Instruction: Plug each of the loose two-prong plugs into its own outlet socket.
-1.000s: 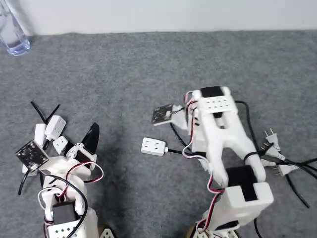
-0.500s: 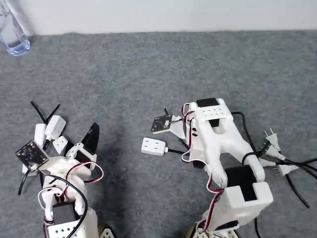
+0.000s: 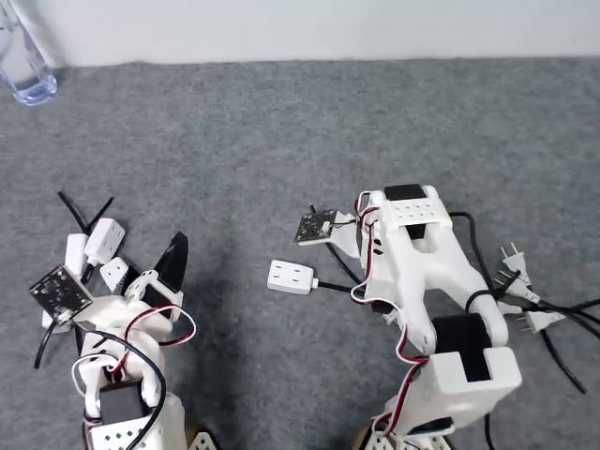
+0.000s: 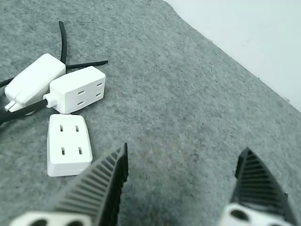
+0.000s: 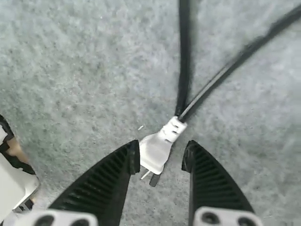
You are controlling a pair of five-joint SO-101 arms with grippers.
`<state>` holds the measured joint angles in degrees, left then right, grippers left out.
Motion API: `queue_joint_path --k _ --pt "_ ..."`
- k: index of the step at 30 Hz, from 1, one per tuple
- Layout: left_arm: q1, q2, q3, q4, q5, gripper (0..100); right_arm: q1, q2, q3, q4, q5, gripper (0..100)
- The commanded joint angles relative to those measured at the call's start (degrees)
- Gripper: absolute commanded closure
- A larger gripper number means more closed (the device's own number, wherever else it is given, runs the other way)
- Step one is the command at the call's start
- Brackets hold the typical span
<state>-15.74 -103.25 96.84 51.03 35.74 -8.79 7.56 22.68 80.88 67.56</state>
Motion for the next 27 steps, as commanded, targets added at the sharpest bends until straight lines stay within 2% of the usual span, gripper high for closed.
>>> queue_joint_path --k 1,6,11,13,15,18,20,23,27 --pt "0.53 -0.79 -0.4 0.18 -0.44 65 0.84 -1.89 2.64 -2.77 -0.53 83.1" --pt "0.53 -0.79 -0.4 0.18 -0.44 65 0.57 -1.89 8.26 -9.1 -0.53 83.0" --pt "0.53 -0.79 -0.4 0.18 -0.44 65 0.48 -1.89 8.88 -10.42 -0.26 83.8" --pt "0.53 -0.79 -0.4 0.18 -0.44 65 0.48 -1.89 8.79 -10.42 0.0 89.4" --pt "0.53 -0.79 -0.4 0.18 -0.44 65 0.48 -1.89 8.62 -10.51 1.76 99.5" --pt "0.53 -0.79 -0.4 0.18 -0.44 65 0.84 -1.89 8.62 -10.51 2.99 96.3" --pt "0.53 -0.79 -0.4 0.18 -0.44 65 0.84 -2.07 8.62 -10.51 3.08 99.5" --pt "0.53 -0.79 -0.4 0.18 -0.44 65 0.84 -3.12 7.47 -9.89 2.73 99.1" --pt "0.53 -0.79 -0.4 0.18 -0.44 65 0.92 -7.6 3.78 -9.19 -2.81 99.0"
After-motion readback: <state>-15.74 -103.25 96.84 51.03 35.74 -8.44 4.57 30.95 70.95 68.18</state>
